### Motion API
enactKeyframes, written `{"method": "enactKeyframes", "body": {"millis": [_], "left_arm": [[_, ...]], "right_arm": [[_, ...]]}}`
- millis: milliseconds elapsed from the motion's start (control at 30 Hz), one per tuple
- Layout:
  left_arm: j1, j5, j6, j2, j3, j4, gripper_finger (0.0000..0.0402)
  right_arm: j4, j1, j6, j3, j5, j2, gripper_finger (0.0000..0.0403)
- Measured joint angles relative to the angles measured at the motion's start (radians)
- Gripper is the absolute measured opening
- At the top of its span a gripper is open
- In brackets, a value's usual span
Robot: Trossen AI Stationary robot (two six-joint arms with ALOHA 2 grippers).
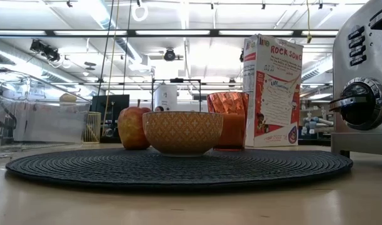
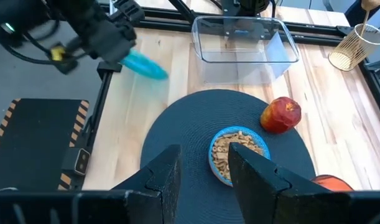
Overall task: Arrange a breakfast setting
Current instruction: Put the blue transparent plate on top of the dark blue placemat beside the blue bowl
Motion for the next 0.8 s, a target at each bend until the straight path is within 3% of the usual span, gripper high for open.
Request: {"method": "enactKeyframes", "body": {"millis": [167, 467, 800], "left_arm": [[-0.019, -0.115, 0.316, 0.000, 0.066, -0.006, 0.0009], [-0.036, -0.160, 0.764, -0.018, 0.149, -0.006, 0.0008], [0.037, -0.368, 1.226, -0.031, 0.108, -0.007, 0.0007]], "right_arm": [[-0.025, 0.000, 0.038, 0.000, 0.000, 0.000, 0.0140], [-0.135, 0.042, 0.135, 0.000, 0.000, 0.000, 0.0140], [-0.449, 0.060, 0.169, 0.000, -0.019, 0.000, 0.0140]]}}
